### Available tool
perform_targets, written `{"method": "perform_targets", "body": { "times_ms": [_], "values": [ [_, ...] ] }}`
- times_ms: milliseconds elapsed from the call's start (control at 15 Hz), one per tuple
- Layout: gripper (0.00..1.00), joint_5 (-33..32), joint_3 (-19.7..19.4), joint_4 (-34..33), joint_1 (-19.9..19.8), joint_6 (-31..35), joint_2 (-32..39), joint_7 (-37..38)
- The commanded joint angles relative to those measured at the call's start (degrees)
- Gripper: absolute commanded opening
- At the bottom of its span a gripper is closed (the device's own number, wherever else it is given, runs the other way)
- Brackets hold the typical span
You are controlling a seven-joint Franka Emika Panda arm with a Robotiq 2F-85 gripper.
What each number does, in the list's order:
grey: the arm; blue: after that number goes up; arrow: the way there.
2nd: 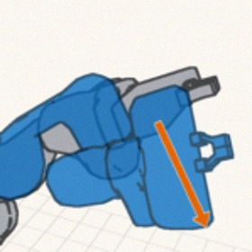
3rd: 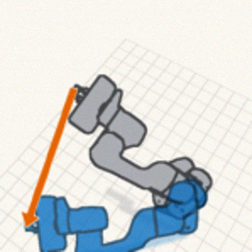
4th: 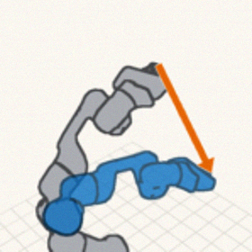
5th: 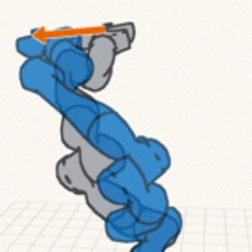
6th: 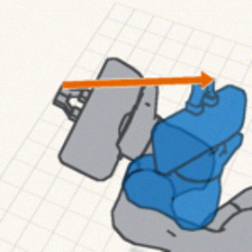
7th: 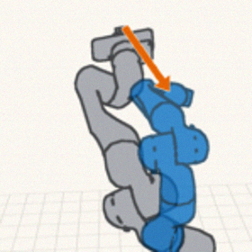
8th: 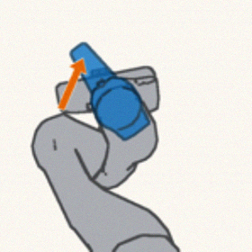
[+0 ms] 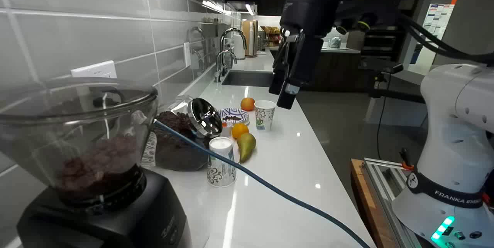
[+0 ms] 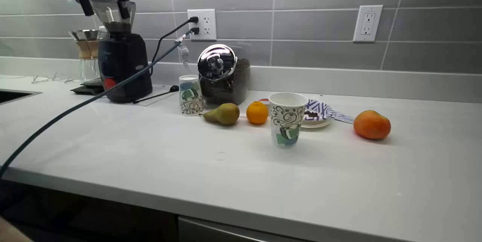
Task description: Move the pear backwards
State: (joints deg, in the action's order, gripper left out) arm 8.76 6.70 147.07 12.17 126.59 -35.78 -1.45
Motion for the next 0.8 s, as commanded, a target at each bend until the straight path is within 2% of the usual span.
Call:
{"method": "perform_targets", "body": {
  "times_ms": [0,133,267,400,733],
  "values": [
    [1.0,0.03,0.08,-0.14,-0.09,-0.2,0.01,-0.01],
    [1.0,0.03,0.08,-0.15,-0.09,-0.2,0.01,-0.01],
    [1.0,0.91,-2.92,-0.17,2.61,-1.68,0.59,-8.86],
    [1.0,0.48,-5.62,0.11,3.28,-3.22,0.49,-16.59],
    [1.0,-5.9,-12.6,-1.27,0.73,-11.56,3.01,-34.8]
  ]
}}
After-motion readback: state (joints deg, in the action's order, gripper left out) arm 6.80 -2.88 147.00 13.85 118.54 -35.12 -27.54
